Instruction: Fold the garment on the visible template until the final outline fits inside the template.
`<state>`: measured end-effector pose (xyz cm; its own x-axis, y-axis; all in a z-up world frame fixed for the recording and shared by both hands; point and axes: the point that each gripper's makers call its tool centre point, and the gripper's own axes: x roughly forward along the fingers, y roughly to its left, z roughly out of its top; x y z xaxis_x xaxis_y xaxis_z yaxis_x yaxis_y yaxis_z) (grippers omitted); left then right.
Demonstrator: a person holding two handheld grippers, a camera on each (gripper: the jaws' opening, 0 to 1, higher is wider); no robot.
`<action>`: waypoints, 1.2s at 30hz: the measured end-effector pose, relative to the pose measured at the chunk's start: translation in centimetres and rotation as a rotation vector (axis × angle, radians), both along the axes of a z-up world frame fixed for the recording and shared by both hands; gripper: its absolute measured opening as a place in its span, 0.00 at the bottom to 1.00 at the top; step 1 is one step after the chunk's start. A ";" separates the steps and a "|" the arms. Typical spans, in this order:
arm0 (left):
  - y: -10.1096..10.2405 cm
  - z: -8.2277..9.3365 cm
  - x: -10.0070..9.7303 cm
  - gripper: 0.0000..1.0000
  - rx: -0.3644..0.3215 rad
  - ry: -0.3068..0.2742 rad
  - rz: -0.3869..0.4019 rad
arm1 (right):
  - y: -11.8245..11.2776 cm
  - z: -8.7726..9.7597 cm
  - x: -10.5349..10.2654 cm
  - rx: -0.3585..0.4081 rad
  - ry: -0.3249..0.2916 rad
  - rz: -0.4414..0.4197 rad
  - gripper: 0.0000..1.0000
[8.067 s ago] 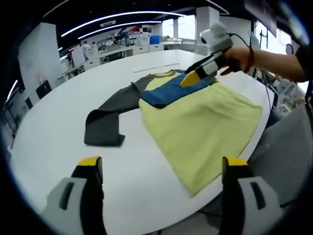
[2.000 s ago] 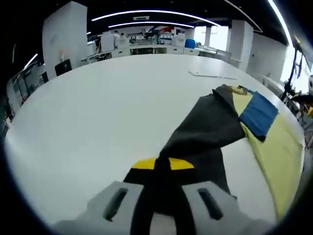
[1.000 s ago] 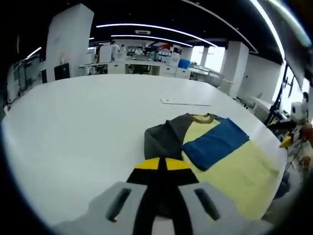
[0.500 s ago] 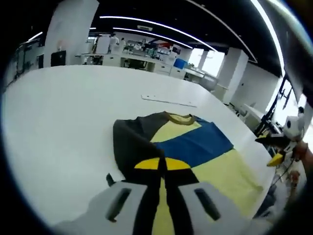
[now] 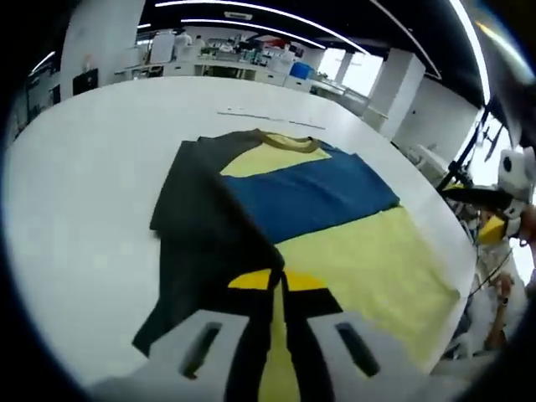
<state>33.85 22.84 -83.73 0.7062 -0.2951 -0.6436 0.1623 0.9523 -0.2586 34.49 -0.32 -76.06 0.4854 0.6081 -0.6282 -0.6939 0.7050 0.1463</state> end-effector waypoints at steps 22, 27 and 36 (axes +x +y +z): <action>2.1 5.7 -1.1 0.17 0.075 -0.224 -0.089 | 0.1 0.2 -0.1 0.009 -0.007 0.009 0.97; 5.7 5.6 -1.2 0.22 0.126 -0.207 -0.046 | 0.1 0.1 -0.2 0.011 -0.005 0.010 0.97; 8.6 3.0 -1.2 0.20 0.180 -0.129 -0.032 | 0.3 0.2 -0.4 0.014 -0.003 0.012 0.97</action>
<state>32.70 31.48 -80.73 0.7780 -0.2069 -0.5932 0.2134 0.9751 -0.0602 34.06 -0.03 -75.87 0.4802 0.6224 -0.6181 -0.7028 0.6946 0.1535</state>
